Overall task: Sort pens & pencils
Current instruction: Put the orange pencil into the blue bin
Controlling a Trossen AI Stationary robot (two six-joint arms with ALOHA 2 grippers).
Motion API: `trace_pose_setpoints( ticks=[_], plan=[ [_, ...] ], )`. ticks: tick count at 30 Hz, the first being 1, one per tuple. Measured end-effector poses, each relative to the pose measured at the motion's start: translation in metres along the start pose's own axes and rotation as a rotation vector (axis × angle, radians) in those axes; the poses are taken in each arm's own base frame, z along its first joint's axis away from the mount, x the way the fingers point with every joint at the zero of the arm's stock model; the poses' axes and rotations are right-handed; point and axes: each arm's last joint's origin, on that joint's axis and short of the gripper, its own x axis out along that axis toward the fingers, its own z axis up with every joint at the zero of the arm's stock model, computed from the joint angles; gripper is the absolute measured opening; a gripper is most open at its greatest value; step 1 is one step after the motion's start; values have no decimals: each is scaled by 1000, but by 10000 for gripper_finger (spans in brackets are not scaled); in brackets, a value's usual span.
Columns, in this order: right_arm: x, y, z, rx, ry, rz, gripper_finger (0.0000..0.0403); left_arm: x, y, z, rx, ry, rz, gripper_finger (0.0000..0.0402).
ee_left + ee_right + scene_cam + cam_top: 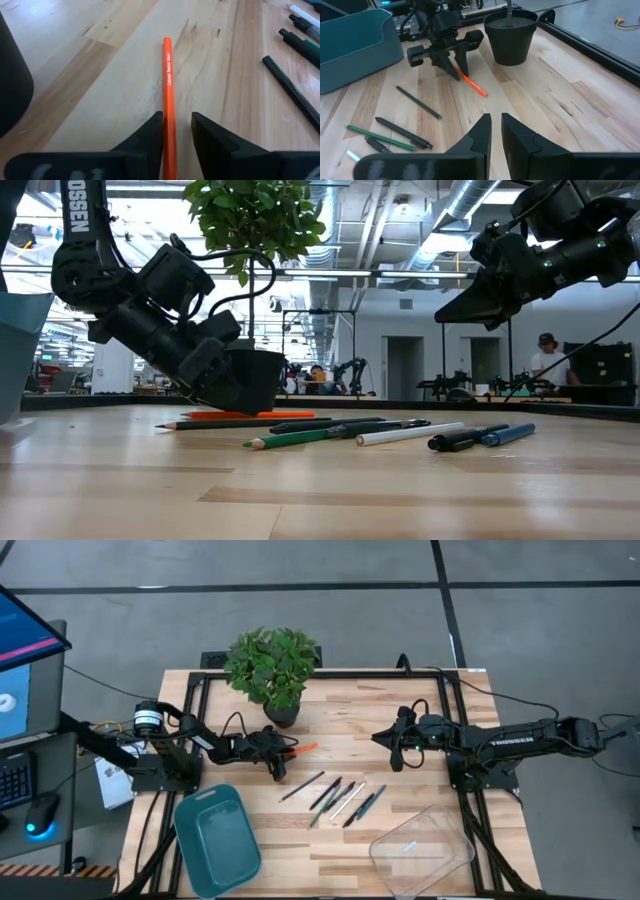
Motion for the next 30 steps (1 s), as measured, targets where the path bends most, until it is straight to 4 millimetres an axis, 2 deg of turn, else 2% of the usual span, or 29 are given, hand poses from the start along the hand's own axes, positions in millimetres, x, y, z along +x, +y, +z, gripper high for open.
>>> trace_pose_setpoints(
  ticks=[9, 30],
  plan=[
    [0, 0, 0, 0, 0, 0, 66, 0, 0, 0, -14, 4, 6, 60],
    [0, 0, 0, 0, 0, 0, 66, 0, 1, -1, -17, 18, 19, 57]
  ],
)
